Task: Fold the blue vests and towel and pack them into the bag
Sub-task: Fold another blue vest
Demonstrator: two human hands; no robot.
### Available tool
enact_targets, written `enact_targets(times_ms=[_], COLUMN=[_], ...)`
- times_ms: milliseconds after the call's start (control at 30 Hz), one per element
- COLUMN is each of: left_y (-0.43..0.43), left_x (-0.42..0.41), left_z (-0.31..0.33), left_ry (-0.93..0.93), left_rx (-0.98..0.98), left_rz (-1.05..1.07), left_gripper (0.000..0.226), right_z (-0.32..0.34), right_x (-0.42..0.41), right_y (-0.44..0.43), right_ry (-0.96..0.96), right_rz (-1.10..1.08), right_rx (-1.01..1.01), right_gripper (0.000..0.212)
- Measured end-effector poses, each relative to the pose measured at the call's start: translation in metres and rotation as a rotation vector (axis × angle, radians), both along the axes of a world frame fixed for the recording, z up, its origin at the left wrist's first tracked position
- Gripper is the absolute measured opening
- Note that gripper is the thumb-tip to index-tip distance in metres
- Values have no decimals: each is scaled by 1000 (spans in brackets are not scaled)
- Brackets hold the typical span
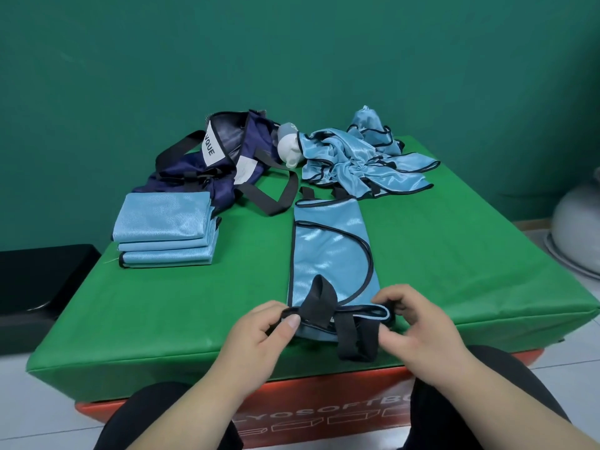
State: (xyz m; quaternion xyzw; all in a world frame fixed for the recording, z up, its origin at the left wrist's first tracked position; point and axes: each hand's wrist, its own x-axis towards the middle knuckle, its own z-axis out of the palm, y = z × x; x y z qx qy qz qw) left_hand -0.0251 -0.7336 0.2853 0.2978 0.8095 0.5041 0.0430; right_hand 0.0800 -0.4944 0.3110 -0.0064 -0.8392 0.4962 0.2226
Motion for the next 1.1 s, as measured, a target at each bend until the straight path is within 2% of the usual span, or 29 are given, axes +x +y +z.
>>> enact_targets(times_ms=[67, 167, 267, 333, 433, 600, 700, 833, 1100], left_y=[2, 5, 6, 6, 7, 11, 13, 13, 15], left_x=[4, 9, 12, 14, 16, 16, 14, 10, 7], left_z=[-1, -2, 1, 4, 7, 10, 9, 1, 2], left_ry=[-18, -54, -95, -121, -102, -61, -189, -290, -289], left_rx=[-13, 10, 54, 87, 87, 81, 158, 227, 284], left_rz=[20, 88, 129, 95, 59, 90, 140, 140, 177], left_gripper=[30, 27, 29, 37, 48, 24, 21, 32, 25], right_z=[1, 2, -1, -1, -2, -6, -9, -8, -2], right_x=[0, -1, -3, -3, -4, -7, -7, -4, -8], right_y=[0, 0, 3, 4, 5, 5, 8, 7, 3], right_ry=[-7, -3, -6, -20, -47, -61, -64, -81, -26], right_rz=[1, 3, -15, -11, 9, 25, 53, 101, 20], right_rx=[-89, -234, -318, -357, -382, -417, -446, -465, -507], right_gripper=[46, 43, 58, 57, 43, 30, 33, 46, 53])
